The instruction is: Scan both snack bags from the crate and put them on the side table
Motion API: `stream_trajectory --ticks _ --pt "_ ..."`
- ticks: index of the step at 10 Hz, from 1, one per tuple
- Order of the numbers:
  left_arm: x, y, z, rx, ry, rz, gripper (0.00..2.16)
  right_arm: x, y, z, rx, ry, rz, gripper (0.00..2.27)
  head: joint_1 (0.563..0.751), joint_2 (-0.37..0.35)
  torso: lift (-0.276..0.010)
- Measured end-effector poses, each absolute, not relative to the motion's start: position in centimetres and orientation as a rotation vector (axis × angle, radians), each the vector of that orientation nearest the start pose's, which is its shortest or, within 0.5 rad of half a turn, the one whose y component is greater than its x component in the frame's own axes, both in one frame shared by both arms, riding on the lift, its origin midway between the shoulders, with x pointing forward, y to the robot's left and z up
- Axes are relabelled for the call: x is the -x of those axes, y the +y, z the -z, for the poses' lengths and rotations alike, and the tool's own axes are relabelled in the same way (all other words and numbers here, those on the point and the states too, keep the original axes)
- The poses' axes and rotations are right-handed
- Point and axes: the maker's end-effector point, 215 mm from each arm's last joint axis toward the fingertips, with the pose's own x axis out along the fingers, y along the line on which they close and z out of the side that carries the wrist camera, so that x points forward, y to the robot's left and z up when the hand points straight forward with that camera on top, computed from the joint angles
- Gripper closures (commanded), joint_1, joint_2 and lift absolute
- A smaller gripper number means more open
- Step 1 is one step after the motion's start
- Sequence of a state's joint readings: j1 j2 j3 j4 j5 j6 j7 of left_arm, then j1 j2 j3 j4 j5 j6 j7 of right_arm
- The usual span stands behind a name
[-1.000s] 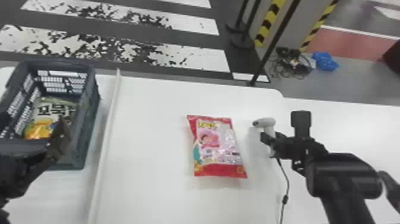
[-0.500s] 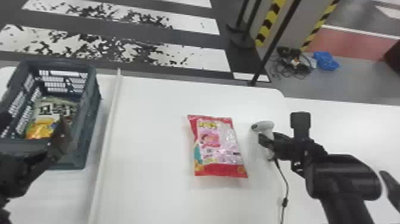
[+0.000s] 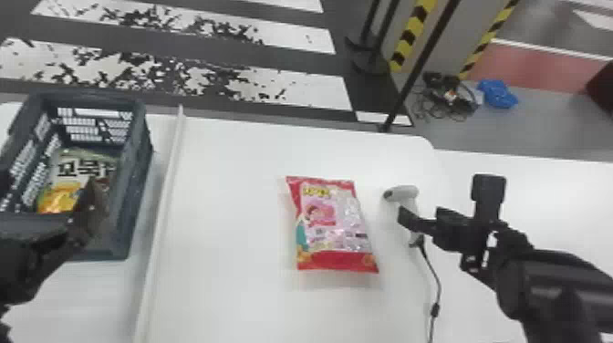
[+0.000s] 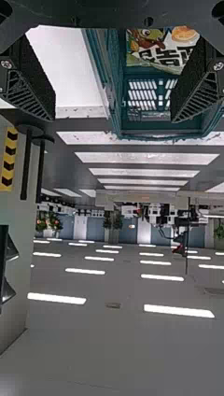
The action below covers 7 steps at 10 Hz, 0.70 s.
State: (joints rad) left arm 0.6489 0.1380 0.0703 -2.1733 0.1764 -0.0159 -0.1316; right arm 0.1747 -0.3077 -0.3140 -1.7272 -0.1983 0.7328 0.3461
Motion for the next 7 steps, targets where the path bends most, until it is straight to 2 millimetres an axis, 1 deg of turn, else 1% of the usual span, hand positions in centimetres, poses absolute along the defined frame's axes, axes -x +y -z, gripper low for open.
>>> stream_trajectory --ticks 1,3,5,7 --pt "-40.5 23.8 32.1 0.026 0.028 0.152 0.09 -45.2 -40.0 48.6 -0.178 0.702 -0.110 0.09 0.695 -0.212 -0.087" --pt "-40.5 23.8 32.1 0.026 0.029 0.153 0.09 -42.7 -36.3 48.7 -0.345 0.776 -0.230 0.09 0.695 -0.175 -0.087" --pt "-40.6 23.8 32.1 0.026 0.028 0.154 0.09 -41.4 -33.0 49.5 -0.434 0.855 -0.318 0.09 0.695 -0.130 -0.087" --pt "-40.5 23.8 32.0 0.027 0.027 0.155 0.09 -41.2 -30.6 50.6 -0.484 0.912 -0.379 0.09 0.695 -0.102 -0.087"
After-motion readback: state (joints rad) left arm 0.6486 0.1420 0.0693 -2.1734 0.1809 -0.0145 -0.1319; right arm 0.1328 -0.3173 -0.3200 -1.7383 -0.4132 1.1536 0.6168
